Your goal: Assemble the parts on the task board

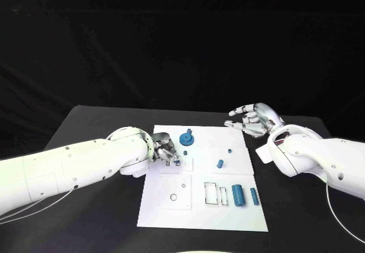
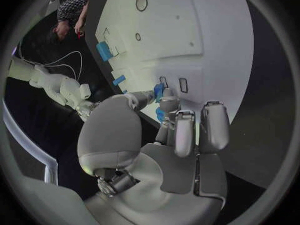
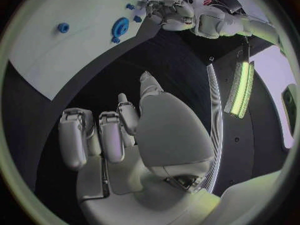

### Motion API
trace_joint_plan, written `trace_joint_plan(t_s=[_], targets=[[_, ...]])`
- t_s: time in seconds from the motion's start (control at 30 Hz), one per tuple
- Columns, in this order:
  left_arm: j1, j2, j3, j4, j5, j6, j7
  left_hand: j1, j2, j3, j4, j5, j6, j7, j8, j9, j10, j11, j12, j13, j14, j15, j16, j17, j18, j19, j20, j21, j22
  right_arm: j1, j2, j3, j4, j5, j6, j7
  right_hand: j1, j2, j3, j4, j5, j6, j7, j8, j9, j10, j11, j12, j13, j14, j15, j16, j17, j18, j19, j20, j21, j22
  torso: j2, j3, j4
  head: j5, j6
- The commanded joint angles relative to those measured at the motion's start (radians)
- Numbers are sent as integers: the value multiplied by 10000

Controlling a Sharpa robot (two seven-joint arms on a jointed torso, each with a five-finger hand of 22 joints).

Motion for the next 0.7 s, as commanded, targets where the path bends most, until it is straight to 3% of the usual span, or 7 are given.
trace_joint_plan(t_s=[0.03,0.7], targets=[[-3,36,4,23,-133,454,-39,64,-34,2190,-2146,51,174,-84,-45,15,63,14,19,-17,951,-71,41,2218,-161,81,-5,67,11,-7,-1,-1,9,-91,142,81,-40,95,-12,-13,48,-48,-15,66,13,3,-48,24,-7,660,-72,-64,1079,115,558,-76,-10,2242,-4,-2,1,1,-24],[-8,160,-4,-97,-234,825,-148,-6,-81,2205,-2158,363,231,-103,-69,52,132,-6,20,11,948,-93,31,2199,-157,74,-29,58,-11,-12,8,-3,1,-92,162,81,-40,95,-12,-13,48,-48,-15,66,13,3,-48,24,-7,660,-72,-64,1079,115,558,-76,-10,2242,1,-7,2,-2,-34]])
